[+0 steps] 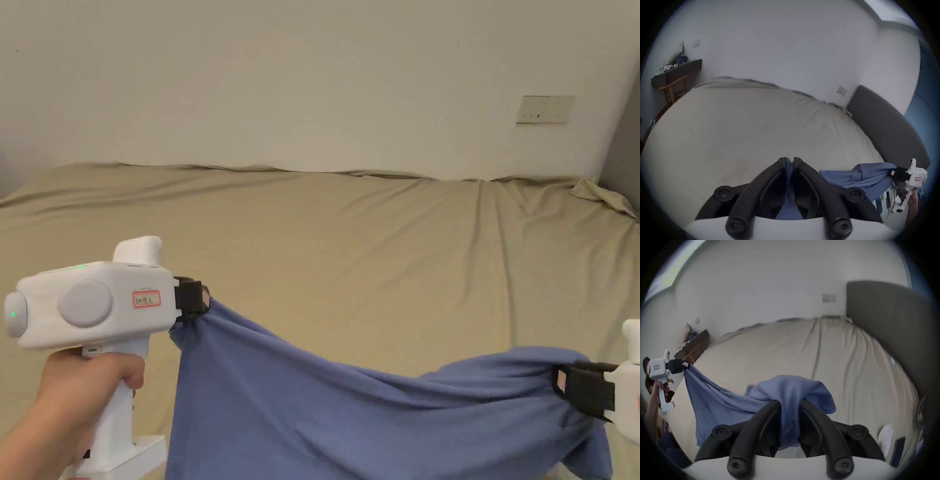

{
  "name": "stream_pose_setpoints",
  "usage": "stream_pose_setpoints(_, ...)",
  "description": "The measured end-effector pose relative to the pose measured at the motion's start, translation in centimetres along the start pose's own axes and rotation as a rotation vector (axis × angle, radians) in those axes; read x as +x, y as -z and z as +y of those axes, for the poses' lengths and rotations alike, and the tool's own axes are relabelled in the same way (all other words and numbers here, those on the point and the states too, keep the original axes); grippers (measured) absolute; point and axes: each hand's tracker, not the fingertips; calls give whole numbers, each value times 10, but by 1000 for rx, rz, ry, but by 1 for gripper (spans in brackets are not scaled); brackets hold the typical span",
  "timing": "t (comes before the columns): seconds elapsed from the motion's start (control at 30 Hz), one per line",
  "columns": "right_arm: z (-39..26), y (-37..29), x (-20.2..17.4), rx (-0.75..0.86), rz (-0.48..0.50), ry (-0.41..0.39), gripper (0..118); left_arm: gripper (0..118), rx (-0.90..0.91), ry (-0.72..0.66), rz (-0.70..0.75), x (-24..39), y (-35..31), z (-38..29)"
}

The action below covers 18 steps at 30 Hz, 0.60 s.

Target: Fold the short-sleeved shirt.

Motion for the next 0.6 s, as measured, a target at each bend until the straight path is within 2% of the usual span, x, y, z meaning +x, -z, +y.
stream_pose_setpoints(0.1, 45, -10, -7, 88, 19, -11, 17, 7, 98, 1, 5, 11, -31, 34)
stream_pose_setpoints(0.23, 100, -19, -22, 172, 27, -70, 17, 7, 163, 52, -18, 28, -63, 77)
stream_pose_setpoints(0.3, 129, -19, -25, 204, 47, -83, 17, 7, 240, 79, 14, 33, -77, 100)
stream_pose_setpoints(0.47, 185, -15, -29, 277, 83, -99, 17, 7, 315, 98, 56, 39, -97, 150)
stream_pose_setpoints(0.6, 213, -6, -30, 323, 104, -74, 17, 7, 367, 86, 78, 37, -104, 178)
